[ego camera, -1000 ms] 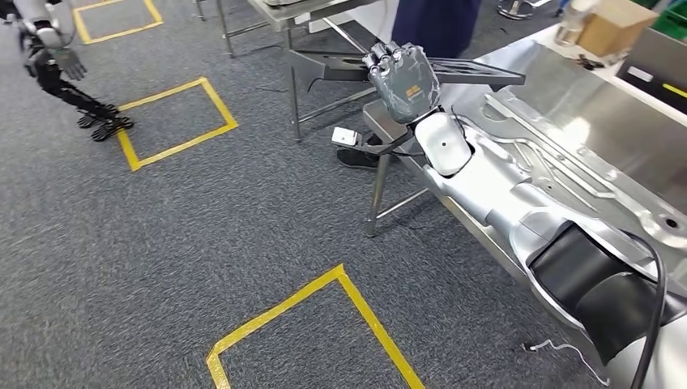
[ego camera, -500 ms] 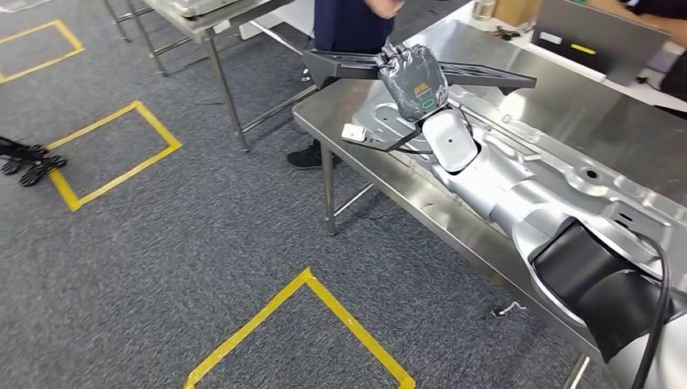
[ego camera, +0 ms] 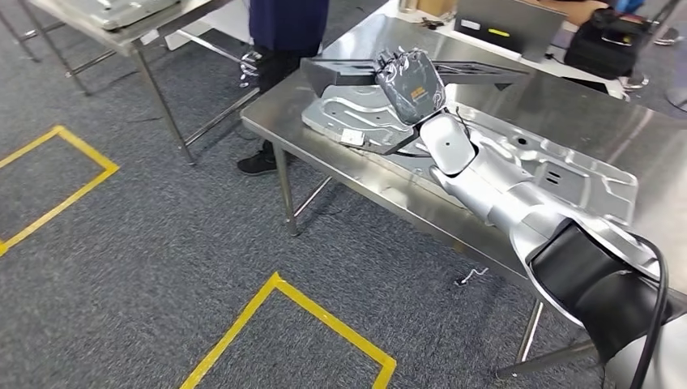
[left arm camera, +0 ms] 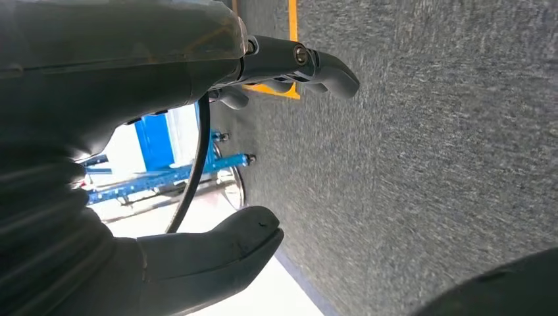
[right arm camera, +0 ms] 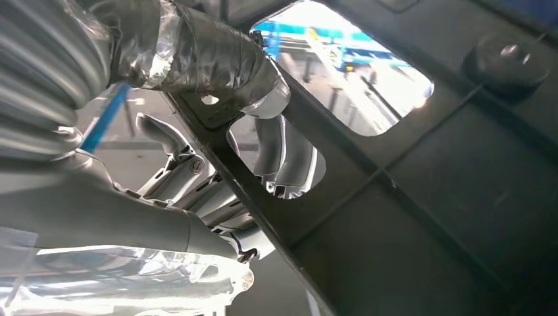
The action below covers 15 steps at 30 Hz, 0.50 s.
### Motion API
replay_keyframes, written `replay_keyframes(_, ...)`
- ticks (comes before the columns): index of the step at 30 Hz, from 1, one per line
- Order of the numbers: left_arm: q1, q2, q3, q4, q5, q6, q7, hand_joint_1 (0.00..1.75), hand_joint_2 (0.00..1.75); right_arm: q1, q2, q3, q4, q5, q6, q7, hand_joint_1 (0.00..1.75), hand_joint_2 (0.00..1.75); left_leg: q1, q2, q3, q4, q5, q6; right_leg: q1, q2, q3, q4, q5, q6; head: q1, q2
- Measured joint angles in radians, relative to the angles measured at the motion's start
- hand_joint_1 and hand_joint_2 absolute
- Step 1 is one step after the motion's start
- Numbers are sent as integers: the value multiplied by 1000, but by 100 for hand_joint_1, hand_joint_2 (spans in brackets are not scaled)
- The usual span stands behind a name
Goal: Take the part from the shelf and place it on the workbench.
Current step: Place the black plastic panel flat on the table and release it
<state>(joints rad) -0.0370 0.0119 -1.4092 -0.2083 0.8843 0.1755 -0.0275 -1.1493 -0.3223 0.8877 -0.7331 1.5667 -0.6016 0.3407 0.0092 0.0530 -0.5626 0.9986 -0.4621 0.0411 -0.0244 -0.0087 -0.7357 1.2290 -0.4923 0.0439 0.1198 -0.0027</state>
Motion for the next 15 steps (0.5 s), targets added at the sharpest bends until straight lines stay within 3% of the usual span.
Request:
replay_keyframes(2,-1,0,0,0,0,0,0,0,175,-3,0,0,0,0,0,0,175,175,-2,23,0,13,-12,-10,6,-43,72,-131,44,-3,0,0)
replay_keyframes(3,-2,0,0,0,0,0,0,0,175,-4,0,0,0,0,0,0,175,175,-5,32,1,18,-17,-15,10,-56,93,-172,53,-9,0,0)
replay_keyframes(4,-3,0,0,0,0,0,0,0,175,-4,0,0,1,0,0,0,175,175,-8,41,1,21,-21,-20,14,-61,100,-187,52,-15,0,0)
replay_keyframes(6,-5,1,0,0,1,1,0,0,175,-4,0,0,3,0,0,0,175,175,-10,59,5,22,-26,-28,14,-35,96,-185,54,-28,-1,0)
replay_keyframes(7,-6,1,0,0,1,1,0,0,175,-4,-1,0,3,0,0,0,175,175,-9,54,6,27,-33,-33,12,-24,96,-186,56,-34,-1,0)
replay_keyframes(9,-7,2,1,0,1,1,-2,0,175,-6,-1,0,4,0,0,1,175,175,-3,11,-16,83,-75,-42,6,-4,97,-190,60,-46,-1,0)
replay_keyframes(10,-8,2,1,0,2,1,-4,0,175,-6,-1,0,4,0,0,1,175,175,-1,-17,-40,139,-108,-45,5,4,97,-191,61,-50,-1,0)
replay_keyframes(12,-15,2,2,0,2,1,-7,0,175,-5,0,0,5,0,0,1,175,175,0,-42,-96,269,-164,-47,6,24,95,-191,62,-54,-1,0)
replay_keyframes(13,-18,2,2,0,2,1,-8,0,175,-4,1,0,5,0,0,0,175,175,0,-45,-111,304,-169,-47,6,37,95,-190,63,-54,-1,0)
replay_keyframes(14,-20,2,3,0,3,1,-8,0,175,-4,2,0,5,-2,4,0,175,175,0,-46,-110,304,-155,-45,7,52,95,-189,63,-54,-1,0)
replay_keyframes(15,-20,2,3,0,5,2,-8,0,175,-4,3,0,6,-7,19,0,175,175,0,-50,-92,264,-122,-41,7,68,95,-187,63,-54,-1,0)
